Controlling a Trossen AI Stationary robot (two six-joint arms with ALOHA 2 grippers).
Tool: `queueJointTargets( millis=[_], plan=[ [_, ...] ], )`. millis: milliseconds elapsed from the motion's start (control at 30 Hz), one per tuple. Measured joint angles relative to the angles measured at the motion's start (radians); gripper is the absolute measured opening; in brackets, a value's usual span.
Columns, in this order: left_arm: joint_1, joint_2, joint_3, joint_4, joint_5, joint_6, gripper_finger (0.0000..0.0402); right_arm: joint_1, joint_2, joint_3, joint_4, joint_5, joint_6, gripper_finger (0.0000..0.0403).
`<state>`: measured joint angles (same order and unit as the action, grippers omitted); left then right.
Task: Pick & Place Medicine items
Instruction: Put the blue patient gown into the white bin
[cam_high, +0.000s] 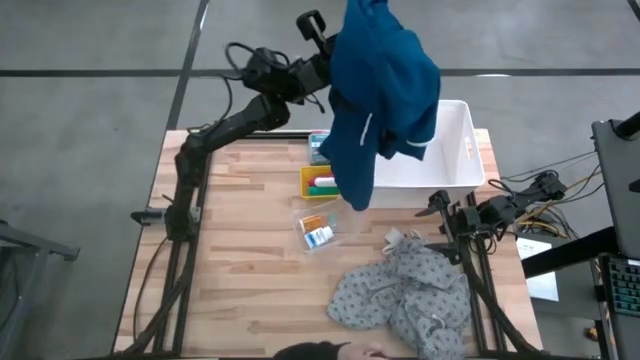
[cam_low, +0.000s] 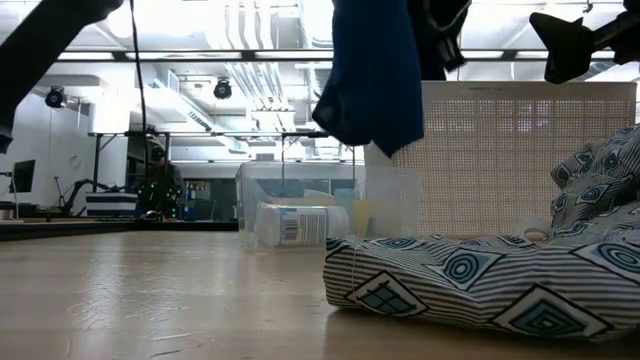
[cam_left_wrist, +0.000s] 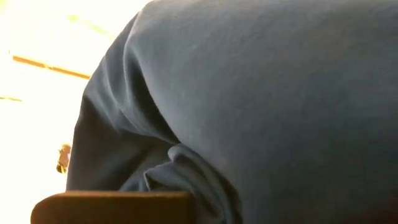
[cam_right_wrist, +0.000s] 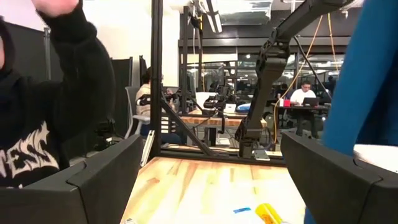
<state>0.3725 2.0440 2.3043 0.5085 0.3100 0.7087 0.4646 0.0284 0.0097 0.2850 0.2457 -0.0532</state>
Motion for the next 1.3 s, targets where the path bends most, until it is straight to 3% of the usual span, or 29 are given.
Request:
queueJointTargets(
  millis=[333,667,900,1300],
  plan=[
    [0.035,0.067,-0.002,-0.017,-0.002,-0.113,0.0053,0.0,0.0,0.0,-0.014,-0.007,0.0,0.038],
    [0.058,0.196,-0.003,-0.067,-0.01,-0.149,0.0053,0.0,0.0,0.0,-0.02,-0.007,0.0,0.038],
    [0.08,0.29,-0.004,-0.107,-0.029,-0.261,0.0053,0.0,0.0,0.0,-0.02,-0.008,0.0,0.038],
    [0.084,0.298,-0.004,-0.487,-0.029,-0.29,0.0054,0.0,0.0,0.0,-0.02,-0.009,0.0,0.038]
  ],
)
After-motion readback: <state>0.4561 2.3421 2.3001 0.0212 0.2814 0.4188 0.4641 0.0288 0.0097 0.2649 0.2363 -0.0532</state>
